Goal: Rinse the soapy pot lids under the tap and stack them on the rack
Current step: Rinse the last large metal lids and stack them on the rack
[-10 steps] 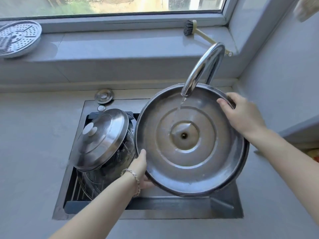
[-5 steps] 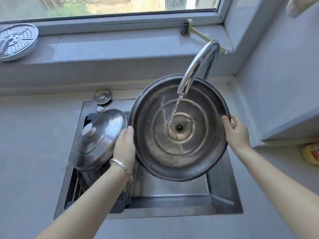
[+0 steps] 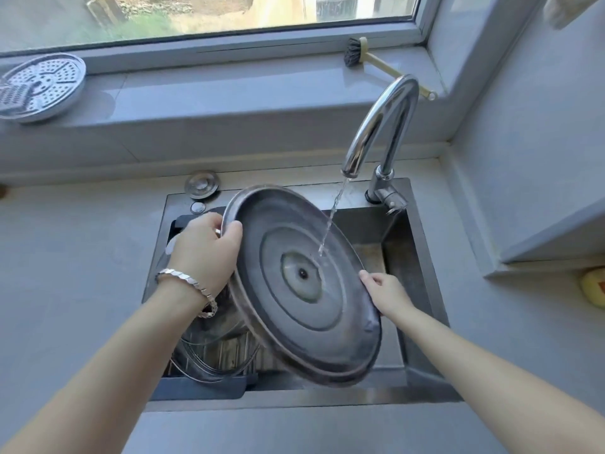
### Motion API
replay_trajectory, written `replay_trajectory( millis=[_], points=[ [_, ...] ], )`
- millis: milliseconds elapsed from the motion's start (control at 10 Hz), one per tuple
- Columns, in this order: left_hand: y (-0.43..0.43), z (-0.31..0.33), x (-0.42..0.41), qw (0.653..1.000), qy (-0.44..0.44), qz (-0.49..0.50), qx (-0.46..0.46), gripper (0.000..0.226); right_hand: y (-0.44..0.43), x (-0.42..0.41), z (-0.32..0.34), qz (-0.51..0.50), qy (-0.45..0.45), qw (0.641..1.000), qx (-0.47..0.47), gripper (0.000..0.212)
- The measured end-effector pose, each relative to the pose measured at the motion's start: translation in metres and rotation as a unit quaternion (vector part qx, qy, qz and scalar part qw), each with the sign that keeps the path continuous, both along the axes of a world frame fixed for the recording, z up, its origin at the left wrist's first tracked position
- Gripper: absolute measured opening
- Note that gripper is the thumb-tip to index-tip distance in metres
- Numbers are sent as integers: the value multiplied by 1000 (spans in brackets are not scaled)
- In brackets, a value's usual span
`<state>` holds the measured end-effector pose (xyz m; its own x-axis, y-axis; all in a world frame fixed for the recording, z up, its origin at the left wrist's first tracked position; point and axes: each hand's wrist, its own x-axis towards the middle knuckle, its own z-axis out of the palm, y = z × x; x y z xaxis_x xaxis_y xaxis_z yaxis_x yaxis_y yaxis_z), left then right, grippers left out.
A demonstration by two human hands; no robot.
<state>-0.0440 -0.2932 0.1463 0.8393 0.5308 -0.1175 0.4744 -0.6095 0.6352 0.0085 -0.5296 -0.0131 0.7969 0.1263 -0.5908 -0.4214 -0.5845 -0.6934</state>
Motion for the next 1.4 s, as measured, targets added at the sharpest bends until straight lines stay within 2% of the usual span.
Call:
replay_trajectory(
  millis=[100,200,300,400,500,600,700,800,900,1000,1100,1200,1300,1400],
  points=[
    [-2,-19,1,992,90,28,-86,29,-26,11,7,61,16,992,-110,43],
    [-13,-42,-1,951,148,101,-250,17,-51,27,26,113,16,970,-213,49],
    [-24,-78,-6,928,180,136,-295,20,-66,46,58,151,2,943,-297,50],
    [-39,-109,-13,919,249,117,-283,39,-76,65,87,126,-30,947,-293,44],
    [-57,-116,-12,915,270,105,-279,41,-79,72,112,106,-43,954,-279,41],
    [-68,-117,-11,914,306,87,-252,41,-84,70,123,90,-19,961,-259,31],
    [-77,-125,-15,905,308,62,-288,43,-89,67,125,96,-9,966,-239,21],
    [-80,-123,-21,907,343,4,-244,51,-84,65,128,81,7,974,-210,12],
    [-85,-116,-23,925,326,-105,-166,50,-68,61,127,56,32,980,-186,16],
    [-99,-92,-26,911,262,-186,-257,42,-45,52,123,30,72,984,-158,20],
    [-116,-69,-23,889,209,-247,-325,58,-19,47,117,14,112,987,-114,20],
    [-124,-62,-19,934,164,-267,-170,42,5,45,120,21,129,989,-68,18],
    [-112,-64,-19,977,43,-206,-38,29,19,42,128,-7,133,990,39,19],
    [-91,-63,-21,981,-58,-147,-114,29,22,38,126,-21,98,984,149,33]
  ],
)
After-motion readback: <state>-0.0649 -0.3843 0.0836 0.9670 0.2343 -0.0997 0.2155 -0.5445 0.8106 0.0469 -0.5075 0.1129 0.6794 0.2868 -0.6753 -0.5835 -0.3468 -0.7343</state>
